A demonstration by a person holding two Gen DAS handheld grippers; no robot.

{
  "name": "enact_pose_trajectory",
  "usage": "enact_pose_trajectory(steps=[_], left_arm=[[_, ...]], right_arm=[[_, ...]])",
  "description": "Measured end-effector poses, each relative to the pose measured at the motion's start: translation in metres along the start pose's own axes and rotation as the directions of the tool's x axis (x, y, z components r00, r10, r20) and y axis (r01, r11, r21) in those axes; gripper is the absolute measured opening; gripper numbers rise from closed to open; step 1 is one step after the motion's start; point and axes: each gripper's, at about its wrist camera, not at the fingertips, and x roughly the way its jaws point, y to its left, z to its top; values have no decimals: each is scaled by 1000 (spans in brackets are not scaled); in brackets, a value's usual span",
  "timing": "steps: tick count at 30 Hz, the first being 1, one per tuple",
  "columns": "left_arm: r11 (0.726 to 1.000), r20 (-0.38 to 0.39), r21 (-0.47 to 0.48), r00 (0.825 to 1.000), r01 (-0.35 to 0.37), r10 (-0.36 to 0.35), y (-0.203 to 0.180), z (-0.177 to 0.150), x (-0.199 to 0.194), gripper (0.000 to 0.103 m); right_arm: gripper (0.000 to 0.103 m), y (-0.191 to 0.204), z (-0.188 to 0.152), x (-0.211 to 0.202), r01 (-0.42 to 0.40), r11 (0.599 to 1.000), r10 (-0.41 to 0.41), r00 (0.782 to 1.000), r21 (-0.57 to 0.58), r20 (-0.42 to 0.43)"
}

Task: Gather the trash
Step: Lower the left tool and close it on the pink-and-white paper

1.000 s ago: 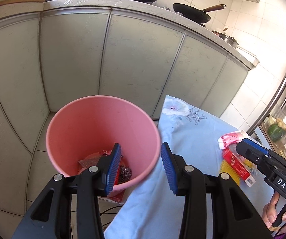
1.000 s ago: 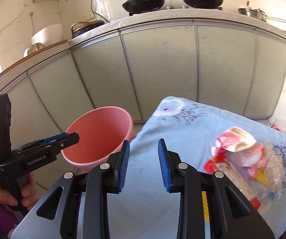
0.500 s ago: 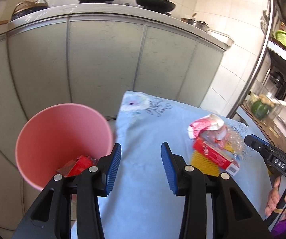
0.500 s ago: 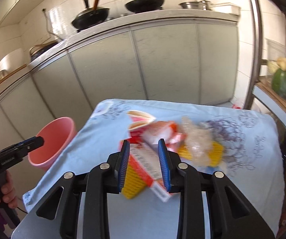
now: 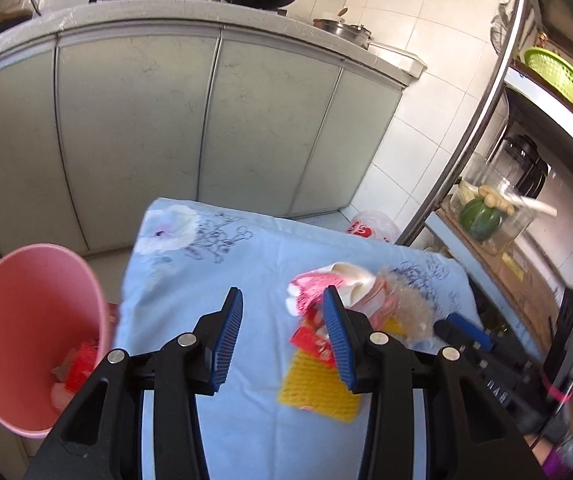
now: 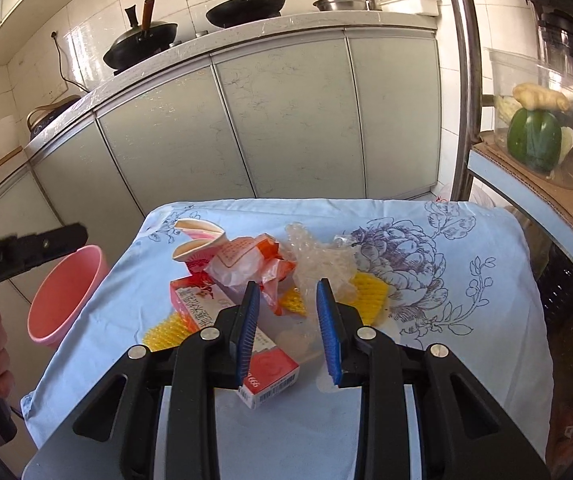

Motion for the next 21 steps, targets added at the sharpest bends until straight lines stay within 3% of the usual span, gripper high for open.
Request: enact_pose_trajectory(steps=[7,14,21], left_arm=[[982,-109,-179,991,55,-76,-12,34,46,41],[927,-251,-374,962,6,-108,-9,39,98,41],[872,-324,-487,937,-48,-129,-5,31,129,41]], right_arm=[[30,-8,-2,8,1,1000,-1,1000,21,11],[30,-19,-4,6,-21,998,20,1000,55,22],[30,-28,-5,2,-35,996,33,999,83,26]])
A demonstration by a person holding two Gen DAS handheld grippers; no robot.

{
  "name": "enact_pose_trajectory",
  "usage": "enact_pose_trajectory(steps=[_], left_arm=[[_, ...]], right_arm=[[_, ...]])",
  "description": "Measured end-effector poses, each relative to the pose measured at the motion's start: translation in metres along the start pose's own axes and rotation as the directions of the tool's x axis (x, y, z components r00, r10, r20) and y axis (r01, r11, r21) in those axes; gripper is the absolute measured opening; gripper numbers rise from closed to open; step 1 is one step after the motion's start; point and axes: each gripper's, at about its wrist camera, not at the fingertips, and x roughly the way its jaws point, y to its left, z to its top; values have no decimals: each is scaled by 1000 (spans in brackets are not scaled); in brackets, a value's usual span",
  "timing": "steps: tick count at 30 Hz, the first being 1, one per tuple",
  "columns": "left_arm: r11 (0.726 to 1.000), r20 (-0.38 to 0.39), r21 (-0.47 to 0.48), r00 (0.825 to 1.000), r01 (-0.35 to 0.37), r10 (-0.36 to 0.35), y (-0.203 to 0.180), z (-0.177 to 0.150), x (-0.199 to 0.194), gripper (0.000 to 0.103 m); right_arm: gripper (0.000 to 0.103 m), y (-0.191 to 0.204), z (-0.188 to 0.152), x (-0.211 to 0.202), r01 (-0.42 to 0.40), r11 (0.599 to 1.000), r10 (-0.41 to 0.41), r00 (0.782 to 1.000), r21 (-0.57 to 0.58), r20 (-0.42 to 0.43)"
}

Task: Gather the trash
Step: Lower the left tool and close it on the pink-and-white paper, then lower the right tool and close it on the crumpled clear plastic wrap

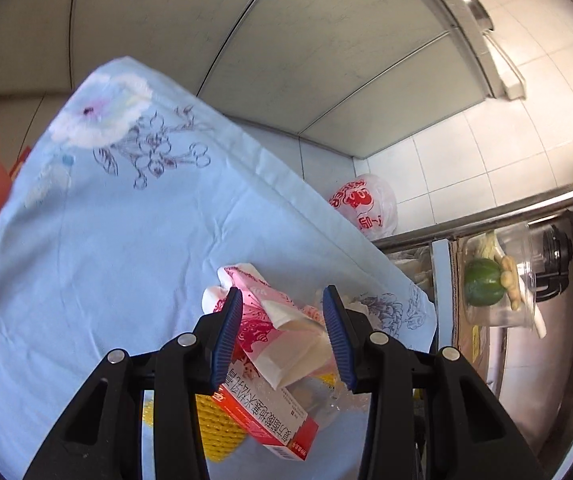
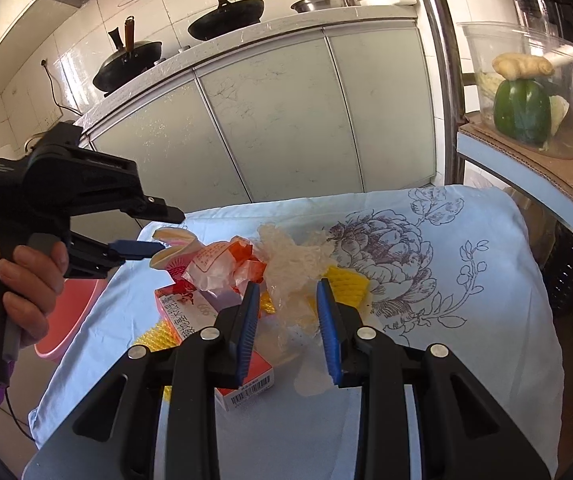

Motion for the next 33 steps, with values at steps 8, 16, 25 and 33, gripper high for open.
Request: enact_pose_trajectory(steps=[8,16,25,33], left_arm=[[1000,36,11,999,19,-19,0,-6,-6,9],[993,143,103,988,51,-66,14,-26,-57,8],[980,225,196,972,30,-75,42,-50,-104,8],[957,270,290,958,10,-92,45,-73,-123,8]], right_arm=[[30,0,6,3,-17,1000,17,1000,-19,-6],[43,-2,7,15,-20,1000,20,999,-8,-38],[44,7,7,41,72,994,-77,995,-88,-58],[25,5,6,24,62,996,-65,997,-56,-50]])
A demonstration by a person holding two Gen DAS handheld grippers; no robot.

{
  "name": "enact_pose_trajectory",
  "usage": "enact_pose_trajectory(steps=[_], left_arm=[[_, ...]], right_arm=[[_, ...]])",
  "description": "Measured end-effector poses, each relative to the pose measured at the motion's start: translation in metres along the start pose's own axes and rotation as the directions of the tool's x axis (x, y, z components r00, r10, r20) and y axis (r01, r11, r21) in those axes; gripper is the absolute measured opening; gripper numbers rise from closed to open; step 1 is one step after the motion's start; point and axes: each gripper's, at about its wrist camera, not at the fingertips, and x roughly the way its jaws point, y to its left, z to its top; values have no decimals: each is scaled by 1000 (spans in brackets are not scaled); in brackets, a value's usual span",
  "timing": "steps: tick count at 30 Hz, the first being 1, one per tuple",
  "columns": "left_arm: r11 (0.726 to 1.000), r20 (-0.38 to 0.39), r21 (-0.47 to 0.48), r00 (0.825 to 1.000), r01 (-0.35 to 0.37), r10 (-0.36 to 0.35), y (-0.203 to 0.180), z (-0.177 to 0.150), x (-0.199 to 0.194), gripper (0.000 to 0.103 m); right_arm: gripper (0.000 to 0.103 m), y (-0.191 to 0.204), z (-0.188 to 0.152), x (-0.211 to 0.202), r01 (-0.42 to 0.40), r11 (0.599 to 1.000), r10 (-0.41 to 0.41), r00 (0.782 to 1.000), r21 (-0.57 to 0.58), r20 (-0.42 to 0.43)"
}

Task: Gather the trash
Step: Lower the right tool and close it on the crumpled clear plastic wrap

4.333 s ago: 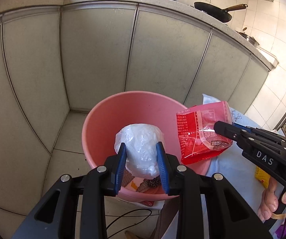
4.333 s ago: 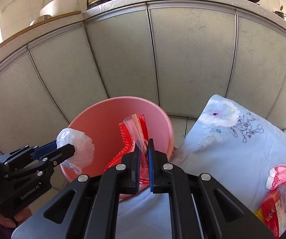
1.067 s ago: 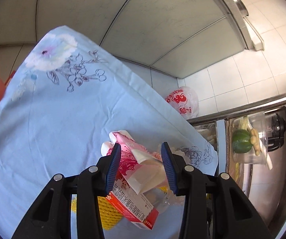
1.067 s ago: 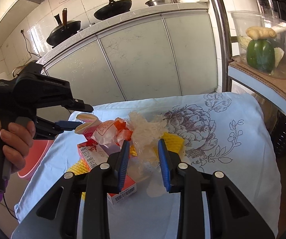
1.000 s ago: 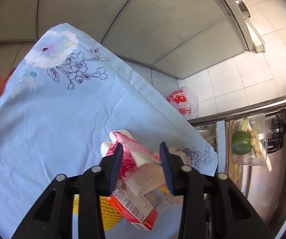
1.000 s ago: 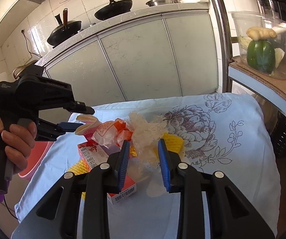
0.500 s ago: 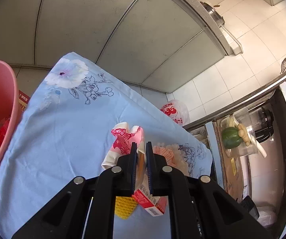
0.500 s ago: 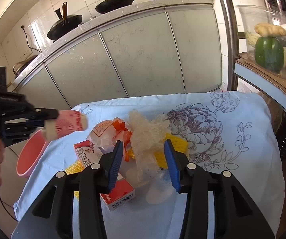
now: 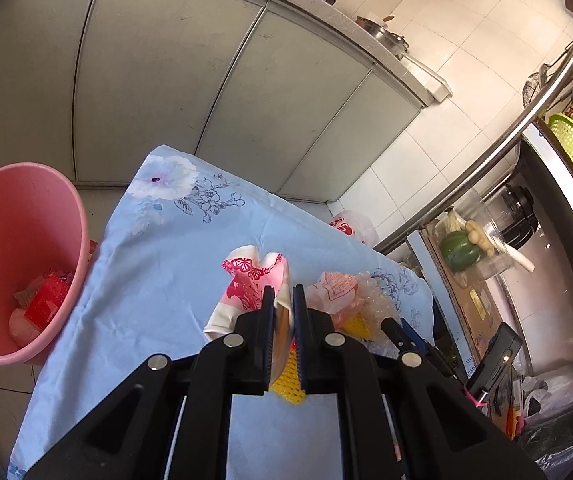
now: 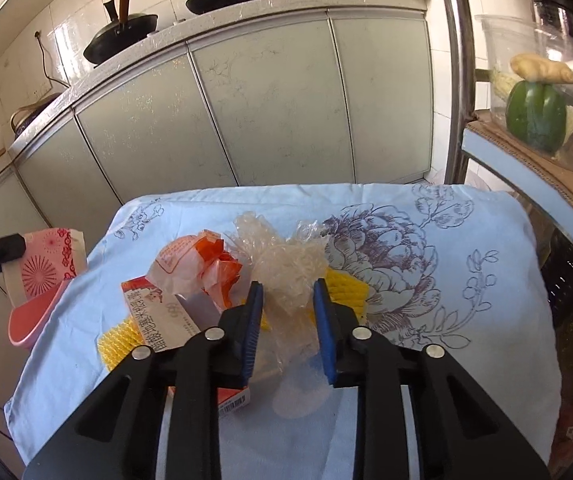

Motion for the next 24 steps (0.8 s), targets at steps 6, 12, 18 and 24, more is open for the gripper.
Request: enact_pose_trajectory(steps=[6,12,18,24], left_arm=[[997,45,70,999,-22,18,-3,-15,-13,8],[988,93,133,994,-75,63,-6,-31,-23,8],[975,155,172,981,-139,113,-7,-42,-38,8],[970,190,170,972,-173,140,-2,-48,-53,8]], right_arm=[[23,1,-1,-35,-10,1000,9,998,10,57],[23,14,-1,-67,-46,999,45,992,-2,119],[23,26,1,-88,-107,994,109,982,-20,154],[23,35,1,-95,-161,986,164,974,-30,153]])
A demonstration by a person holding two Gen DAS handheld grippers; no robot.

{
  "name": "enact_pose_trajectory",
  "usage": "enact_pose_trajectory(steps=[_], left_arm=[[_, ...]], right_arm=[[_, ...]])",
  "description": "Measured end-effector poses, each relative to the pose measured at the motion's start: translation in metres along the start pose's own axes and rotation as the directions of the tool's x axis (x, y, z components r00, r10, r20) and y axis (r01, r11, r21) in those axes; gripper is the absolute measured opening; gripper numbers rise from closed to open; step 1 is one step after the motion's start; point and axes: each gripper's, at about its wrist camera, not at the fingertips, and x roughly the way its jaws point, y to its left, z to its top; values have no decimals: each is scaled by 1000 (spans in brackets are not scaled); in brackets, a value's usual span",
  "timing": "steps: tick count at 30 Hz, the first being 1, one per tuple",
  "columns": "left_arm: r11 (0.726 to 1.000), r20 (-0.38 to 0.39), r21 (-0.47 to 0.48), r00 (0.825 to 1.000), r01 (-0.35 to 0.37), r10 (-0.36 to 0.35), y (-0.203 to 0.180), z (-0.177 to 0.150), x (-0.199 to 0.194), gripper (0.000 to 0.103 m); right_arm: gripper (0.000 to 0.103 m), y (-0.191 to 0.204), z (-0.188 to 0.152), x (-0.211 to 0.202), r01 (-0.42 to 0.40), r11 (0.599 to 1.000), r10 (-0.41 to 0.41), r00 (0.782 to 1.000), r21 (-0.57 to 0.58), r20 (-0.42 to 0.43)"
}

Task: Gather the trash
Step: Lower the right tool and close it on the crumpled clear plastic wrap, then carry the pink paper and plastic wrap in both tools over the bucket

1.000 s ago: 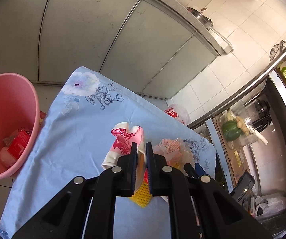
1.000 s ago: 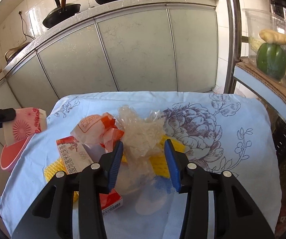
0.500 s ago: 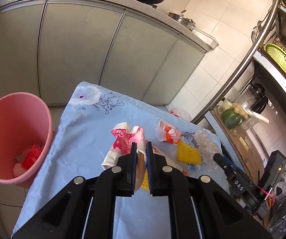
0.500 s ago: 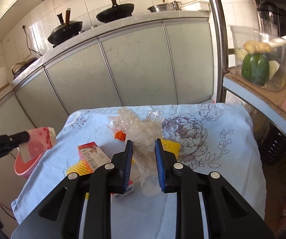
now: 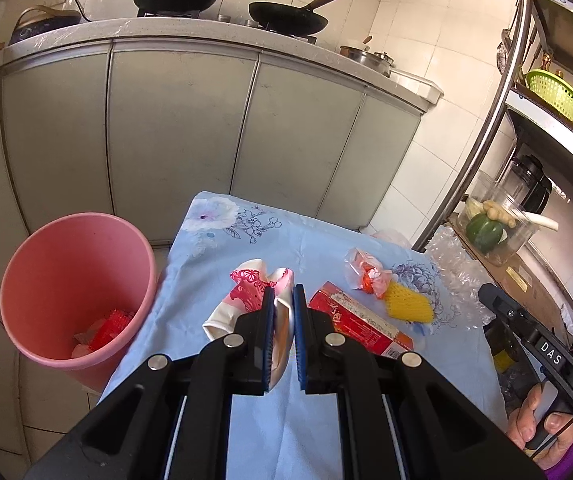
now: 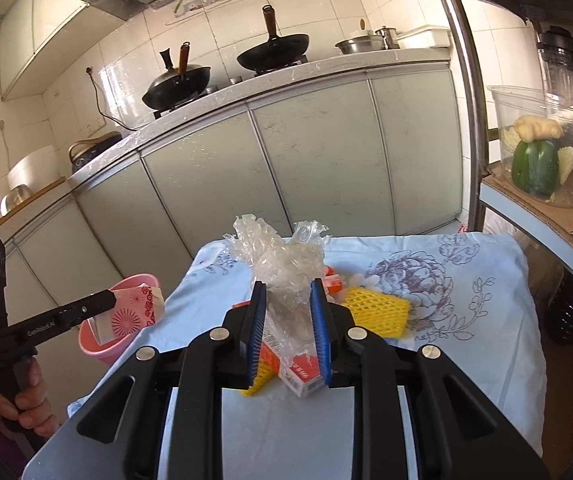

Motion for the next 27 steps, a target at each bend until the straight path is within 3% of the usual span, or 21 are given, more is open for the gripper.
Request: enact_pose_trajectory(steps=[6,14,21,27], left_arm=[[1000,14,1,1000,-19,19,5,-2,-12,8],[999,61,-36,997,-38,40,26,-1,-33,8],[993,101,-97,992,-70,80,60,-1,-54,8],[983,151,-118,976,-139,156,99,2,-75,8]], right_arm=[[23,5,3,-4,-38,999,38,999,18,2],[23,19,35,-8,-126,990,125,992,56,27],[23,66,61,-3,-181,983,182,983,-27,18],[23,118,71,21,-239,966,238,971,-98,-17]])
